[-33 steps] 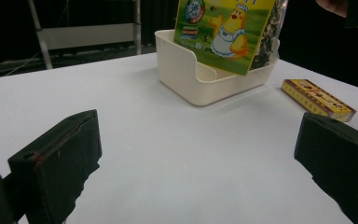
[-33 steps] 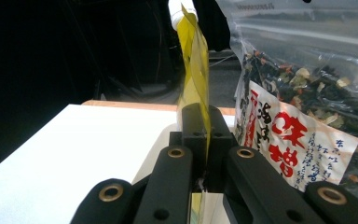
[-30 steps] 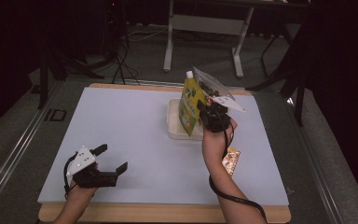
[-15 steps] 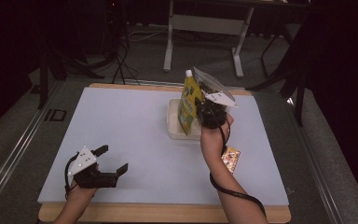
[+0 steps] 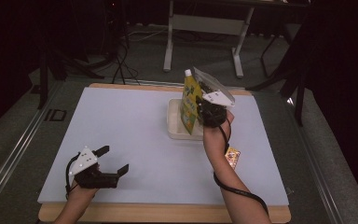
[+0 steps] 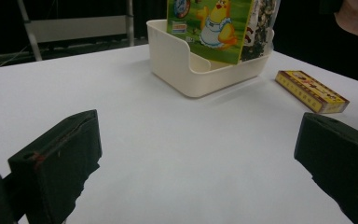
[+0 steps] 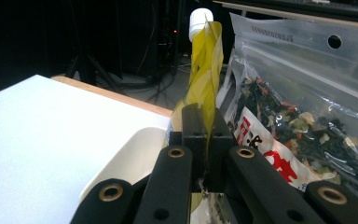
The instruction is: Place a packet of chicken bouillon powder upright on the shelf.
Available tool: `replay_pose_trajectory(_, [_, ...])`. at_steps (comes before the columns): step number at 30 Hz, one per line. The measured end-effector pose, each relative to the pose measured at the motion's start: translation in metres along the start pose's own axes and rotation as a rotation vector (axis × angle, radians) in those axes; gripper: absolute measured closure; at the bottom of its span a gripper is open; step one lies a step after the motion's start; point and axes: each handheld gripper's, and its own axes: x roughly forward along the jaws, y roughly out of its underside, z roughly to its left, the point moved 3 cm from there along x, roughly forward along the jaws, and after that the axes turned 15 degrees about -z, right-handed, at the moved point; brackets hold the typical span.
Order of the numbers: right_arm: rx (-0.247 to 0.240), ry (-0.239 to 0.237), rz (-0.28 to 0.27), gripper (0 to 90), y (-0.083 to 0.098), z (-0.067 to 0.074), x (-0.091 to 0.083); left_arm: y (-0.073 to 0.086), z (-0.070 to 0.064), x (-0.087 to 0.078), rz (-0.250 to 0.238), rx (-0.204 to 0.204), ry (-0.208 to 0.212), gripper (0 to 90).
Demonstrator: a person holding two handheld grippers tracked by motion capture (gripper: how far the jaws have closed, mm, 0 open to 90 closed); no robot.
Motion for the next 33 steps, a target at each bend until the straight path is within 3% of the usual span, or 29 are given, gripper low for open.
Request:
replay_pose_trajectory(10, [-0.018, -0.032, -0.007, 90.0, 0.003, -0.002, 0.005, 0.0, 0.0, 0.0, 0.001, -0.001, 0.0, 0.8])
replay_pose_trajectory(23, [-0.052, -0.024, -0.005, 90.0, 0.005, -0.011, 0.006, 0.001, 0.0, 0.0, 0.0, -0.005, 0.005, 0.8])
replay_pose_trajectory(33, [-0.178, -0.071, -0.044, 90.0, 0.009, -0.004, 0.007, 0.001, 0.0, 0.0, 0.002, -0.001, 0.007, 0.8])
